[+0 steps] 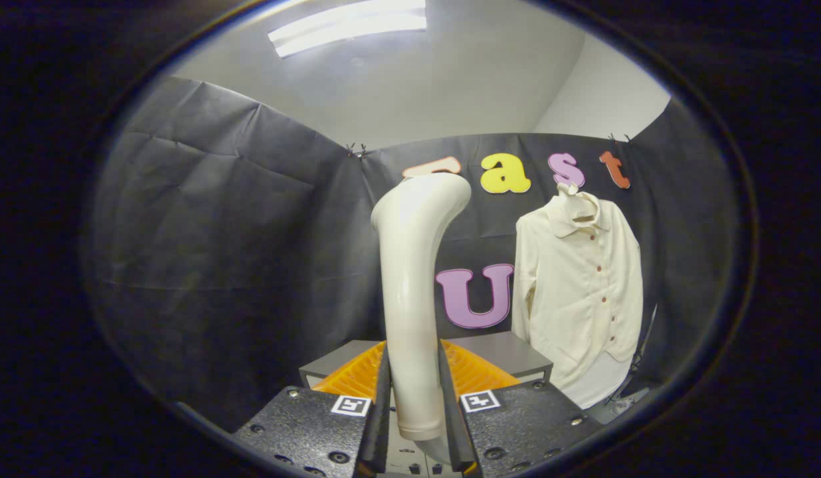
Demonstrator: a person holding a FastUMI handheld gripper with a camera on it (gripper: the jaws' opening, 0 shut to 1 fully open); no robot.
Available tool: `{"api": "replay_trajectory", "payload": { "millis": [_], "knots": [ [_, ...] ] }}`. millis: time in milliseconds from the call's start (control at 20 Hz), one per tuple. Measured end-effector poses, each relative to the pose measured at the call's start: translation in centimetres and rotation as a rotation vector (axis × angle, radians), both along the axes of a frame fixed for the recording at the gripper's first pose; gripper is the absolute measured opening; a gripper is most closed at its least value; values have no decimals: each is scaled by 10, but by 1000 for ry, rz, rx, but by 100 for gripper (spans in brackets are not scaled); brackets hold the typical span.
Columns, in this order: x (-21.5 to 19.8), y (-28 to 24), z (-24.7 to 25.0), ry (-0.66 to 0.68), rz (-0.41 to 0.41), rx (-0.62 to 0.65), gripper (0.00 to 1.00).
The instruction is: Iron the clothes twice with a garment steamer, once on the left side and once on the right side.
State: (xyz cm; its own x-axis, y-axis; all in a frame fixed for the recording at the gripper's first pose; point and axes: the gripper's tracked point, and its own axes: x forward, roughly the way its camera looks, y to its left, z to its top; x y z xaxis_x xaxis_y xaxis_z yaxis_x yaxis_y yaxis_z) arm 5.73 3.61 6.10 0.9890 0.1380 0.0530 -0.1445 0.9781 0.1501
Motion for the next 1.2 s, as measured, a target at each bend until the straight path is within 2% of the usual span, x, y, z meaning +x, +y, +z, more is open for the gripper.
{"api": "replay_trajectory", "payload": {
  "millis": [150,750,1200],
  "knots": [
    [-3,8,1,-16,14,-19,35],
    [-5,-11,-6,-12,-31,-47,35],
    [-3,-5,-19,10,-24,-58,35]
  ]
}}
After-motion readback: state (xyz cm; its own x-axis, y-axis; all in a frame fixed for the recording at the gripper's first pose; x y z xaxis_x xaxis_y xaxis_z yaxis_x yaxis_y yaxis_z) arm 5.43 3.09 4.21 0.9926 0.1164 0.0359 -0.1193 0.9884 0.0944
